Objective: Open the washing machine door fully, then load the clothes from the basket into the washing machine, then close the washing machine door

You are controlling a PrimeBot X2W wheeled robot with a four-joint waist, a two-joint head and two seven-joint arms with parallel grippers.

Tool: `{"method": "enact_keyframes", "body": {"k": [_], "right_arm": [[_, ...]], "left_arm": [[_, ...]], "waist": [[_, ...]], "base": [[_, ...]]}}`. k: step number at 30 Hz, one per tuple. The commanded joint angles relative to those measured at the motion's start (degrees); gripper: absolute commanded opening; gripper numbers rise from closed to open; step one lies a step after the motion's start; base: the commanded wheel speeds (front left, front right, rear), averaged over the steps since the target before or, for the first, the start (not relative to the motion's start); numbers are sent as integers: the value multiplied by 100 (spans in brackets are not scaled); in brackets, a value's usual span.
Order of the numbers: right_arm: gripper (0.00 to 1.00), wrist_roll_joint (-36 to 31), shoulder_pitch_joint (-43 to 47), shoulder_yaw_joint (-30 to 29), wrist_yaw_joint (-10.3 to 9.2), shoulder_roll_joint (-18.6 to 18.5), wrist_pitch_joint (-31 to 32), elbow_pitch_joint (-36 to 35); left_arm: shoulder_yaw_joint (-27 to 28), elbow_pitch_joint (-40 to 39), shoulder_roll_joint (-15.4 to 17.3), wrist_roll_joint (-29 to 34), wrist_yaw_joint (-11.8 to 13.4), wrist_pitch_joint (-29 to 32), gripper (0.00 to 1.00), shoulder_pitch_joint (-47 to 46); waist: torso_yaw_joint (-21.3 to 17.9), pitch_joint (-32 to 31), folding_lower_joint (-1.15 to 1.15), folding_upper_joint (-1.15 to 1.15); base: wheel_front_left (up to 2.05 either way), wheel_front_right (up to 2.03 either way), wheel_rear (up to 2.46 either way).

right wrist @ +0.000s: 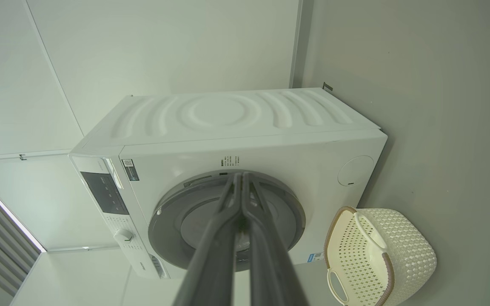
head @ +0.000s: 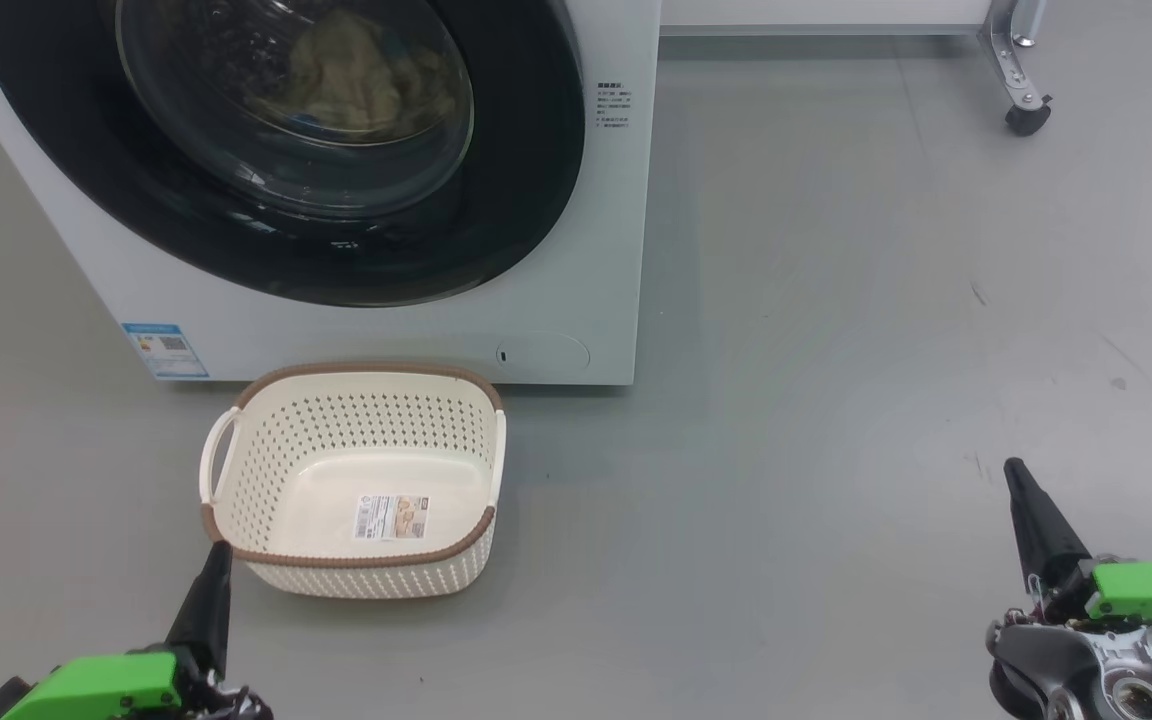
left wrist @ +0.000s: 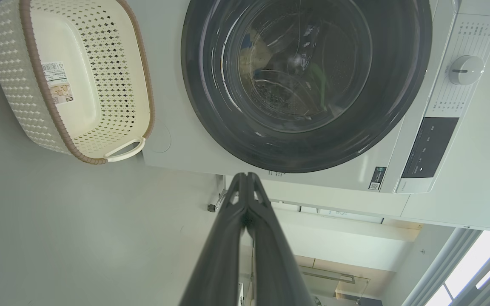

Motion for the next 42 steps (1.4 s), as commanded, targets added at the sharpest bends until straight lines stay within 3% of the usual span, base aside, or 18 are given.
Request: {"method": "enact_keyframes", "body": {"k": [1,42], "right_arm": [[0,40,-332,125,-14,-133,33,-230],[0,40,-332,125,-14,-133,33,-230]], "left_arm": [[207,-224,58,-27,-3,43,0,-289],[205,-225,58,-29,-3,41,0,-289]], "waist": [[0,0,0,0],[0,0,0,0]], "base": [[0,0,0],[0,0,0]]}}
